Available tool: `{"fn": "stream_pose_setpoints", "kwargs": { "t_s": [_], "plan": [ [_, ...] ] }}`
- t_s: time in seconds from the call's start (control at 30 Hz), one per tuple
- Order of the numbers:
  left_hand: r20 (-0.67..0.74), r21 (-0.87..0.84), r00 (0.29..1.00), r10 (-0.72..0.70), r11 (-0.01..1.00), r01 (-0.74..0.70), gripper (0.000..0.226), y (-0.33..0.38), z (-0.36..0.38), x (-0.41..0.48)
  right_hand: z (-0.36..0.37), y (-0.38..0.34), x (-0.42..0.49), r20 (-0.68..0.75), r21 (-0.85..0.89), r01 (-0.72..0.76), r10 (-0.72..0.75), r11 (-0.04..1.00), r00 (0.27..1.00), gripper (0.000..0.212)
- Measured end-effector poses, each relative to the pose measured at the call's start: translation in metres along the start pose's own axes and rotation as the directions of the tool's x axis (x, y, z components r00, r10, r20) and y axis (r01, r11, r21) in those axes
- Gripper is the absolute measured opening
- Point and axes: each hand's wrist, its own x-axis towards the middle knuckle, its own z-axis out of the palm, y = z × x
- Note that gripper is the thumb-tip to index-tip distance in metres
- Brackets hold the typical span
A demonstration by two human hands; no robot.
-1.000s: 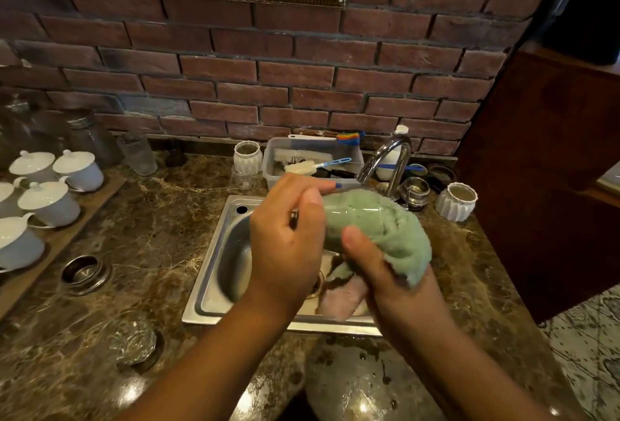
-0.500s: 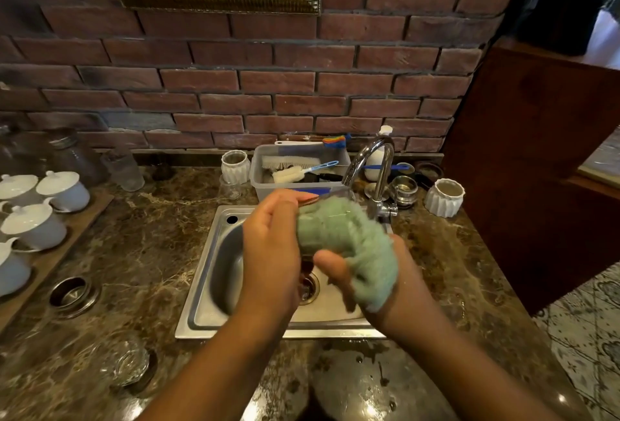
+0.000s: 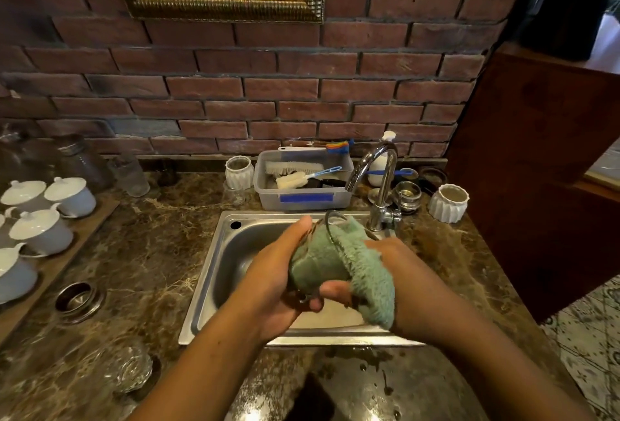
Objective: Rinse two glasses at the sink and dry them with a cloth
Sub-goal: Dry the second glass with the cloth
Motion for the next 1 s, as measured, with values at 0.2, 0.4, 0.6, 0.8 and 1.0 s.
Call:
{"fn": "stream_pose_setpoints", "kwargs": {
  "t_s": [0.2,0.4,0.6,0.8,1.0],
  "plan": [
    [0.551,0.046,0.798,-0.245,0.963,0.264,0.09,0.001,-0.021,-0.006,-0.025,0.003,0.004,0.21,0.368,-0.024,-0.058,0.929,0.976,0.012],
    [0.35,-0.174,0.927,-0.136,0.963,0.208,0.072,-0.027,-0.02,0.001,0.028,0.014,0.011,-0.032,0.822,-0.186,0.37,0.539,0.929,0.021],
    [-0.279,0.426,0.881,0.382,0.872,-0.243,0.068,-0.069,-0.03,0.002,0.099,0.016,0.019,-0.129,0.987,0.001,0.792,0.159,0.596,0.025],
    [-0.202,0.757,0.796,0.57,0.607,-0.243,0.11,-0.109,-0.09,0.001,0.141,0.023,0.019,0.159,0.985,-0.142,0.846,-0.1,0.509,0.026],
    [-0.252,0.666,0.837,0.486,0.715,-0.215,0.085,-0.141,-0.155,-0.017,0.174,0.035,0.012,0.425,0.889,-0.363,0.794,-0.277,0.434,0.032]
  ]
}}
